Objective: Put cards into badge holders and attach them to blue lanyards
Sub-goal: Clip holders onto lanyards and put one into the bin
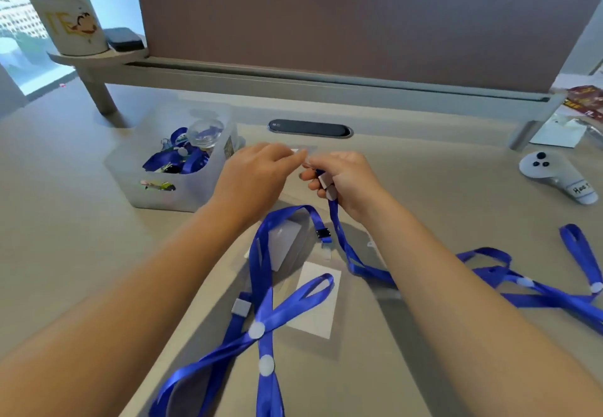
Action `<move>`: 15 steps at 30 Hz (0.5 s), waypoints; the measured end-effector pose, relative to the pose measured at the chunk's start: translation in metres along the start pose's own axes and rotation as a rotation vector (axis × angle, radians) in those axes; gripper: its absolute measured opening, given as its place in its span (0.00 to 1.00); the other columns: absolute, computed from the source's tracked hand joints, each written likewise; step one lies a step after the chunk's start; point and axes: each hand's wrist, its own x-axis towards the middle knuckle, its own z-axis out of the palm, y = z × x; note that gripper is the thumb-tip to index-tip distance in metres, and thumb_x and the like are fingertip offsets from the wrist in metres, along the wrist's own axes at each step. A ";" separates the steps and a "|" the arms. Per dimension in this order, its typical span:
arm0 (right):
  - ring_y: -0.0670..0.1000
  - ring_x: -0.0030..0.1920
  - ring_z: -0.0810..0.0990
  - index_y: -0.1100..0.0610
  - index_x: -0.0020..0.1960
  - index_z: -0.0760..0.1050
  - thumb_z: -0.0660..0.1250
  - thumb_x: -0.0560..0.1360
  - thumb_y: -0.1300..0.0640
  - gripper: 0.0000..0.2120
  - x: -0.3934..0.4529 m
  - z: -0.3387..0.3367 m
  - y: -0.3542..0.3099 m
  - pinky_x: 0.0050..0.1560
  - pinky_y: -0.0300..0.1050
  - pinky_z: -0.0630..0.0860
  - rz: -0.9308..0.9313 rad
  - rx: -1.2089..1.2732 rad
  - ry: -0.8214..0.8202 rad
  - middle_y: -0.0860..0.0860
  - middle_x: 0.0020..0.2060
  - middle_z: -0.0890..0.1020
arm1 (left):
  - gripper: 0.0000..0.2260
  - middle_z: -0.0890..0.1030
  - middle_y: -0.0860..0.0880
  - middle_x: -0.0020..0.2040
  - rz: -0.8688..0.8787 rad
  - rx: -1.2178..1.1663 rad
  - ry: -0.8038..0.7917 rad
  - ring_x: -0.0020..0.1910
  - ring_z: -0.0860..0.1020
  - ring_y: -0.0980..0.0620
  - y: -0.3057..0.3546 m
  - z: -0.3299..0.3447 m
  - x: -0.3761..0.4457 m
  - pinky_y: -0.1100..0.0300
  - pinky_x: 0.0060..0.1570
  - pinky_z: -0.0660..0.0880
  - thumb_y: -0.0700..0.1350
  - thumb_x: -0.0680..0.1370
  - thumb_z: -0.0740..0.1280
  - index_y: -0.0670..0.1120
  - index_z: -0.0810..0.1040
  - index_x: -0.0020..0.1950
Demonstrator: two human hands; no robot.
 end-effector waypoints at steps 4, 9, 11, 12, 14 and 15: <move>0.40 0.20 0.71 0.59 0.34 0.73 0.61 0.76 0.63 0.12 -0.022 0.018 0.013 0.22 0.30 0.68 -0.084 -0.037 0.060 0.52 0.29 0.76 | 0.15 0.81 0.37 0.54 -0.199 -0.259 -0.014 0.52 0.79 0.39 0.013 -0.009 -0.019 0.48 0.50 0.77 0.39 0.76 0.63 0.41 0.74 0.62; 0.41 0.21 0.70 0.58 0.32 0.73 0.61 0.76 0.63 0.14 -0.053 0.032 0.016 0.21 0.29 0.68 -0.200 -0.088 0.107 0.51 0.28 0.75 | 0.16 0.78 0.43 0.60 -0.461 -0.810 -0.016 0.60 0.75 0.47 0.027 -0.036 -0.036 0.62 0.55 0.70 0.40 0.77 0.60 0.42 0.71 0.65; 0.41 0.21 0.70 0.59 0.35 0.75 0.61 0.77 0.61 0.12 -0.066 0.038 0.013 0.23 0.30 0.68 -0.251 -0.150 0.109 0.50 0.28 0.75 | 0.13 0.79 0.44 0.53 -0.549 -0.967 0.000 0.54 0.76 0.47 0.030 -0.050 -0.040 0.64 0.47 0.73 0.41 0.77 0.60 0.40 0.75 0.59; 0.42 0.23 0.70 0.62 0.38 0.77 0.60 0.77 0.61 0.11 -0.071 0.041 0.011 0.23 0.29 0.68 -0.277 -0.208 0.118 0.50 0.28 0.75 | 0.12 0.78 0.45 0.50 -0.584 -1.007 -0.006 0.51 0.77 0.47 0.031 -0.057 -0.041 0.65 0.44 0.74 0.42 0.77 0.61 0.39 0.77 0.57; 0.44 0.27 0.70 0.68 0.47 0.78 0.59 0.78 0.61 0.12 -0.079 0.044 0.008 0.24 0.27 0.68 -0.335 -0.318 0.137 0.49 0.28 0.74 | 0.11 0.78 0.45 0.47 -0.623 -1.041 -0.042 0.49 0.77 0.47 0.033 -0.068 -0.041 0.64 0.41 0.74 0.43 0.77 0.62 0.39 0.77 0.54; 0.44 0.28 0.70 0.69 0.49 0.78 0.59 0.78 0.60 0.13 -0.083 0.045 0.007 0.24 0.26 0.68 -0.357 -0.357 0.144 0.49 0.29 0.74 | 0.11 0.78 0.44 0.47 -0.638 -1.044 -0.061 0.48 0.77 0.47 0.033 -0.072 -0.041 0.62 0.42 0.75 0.43 0.76 0.62 0.38 0.77 0.53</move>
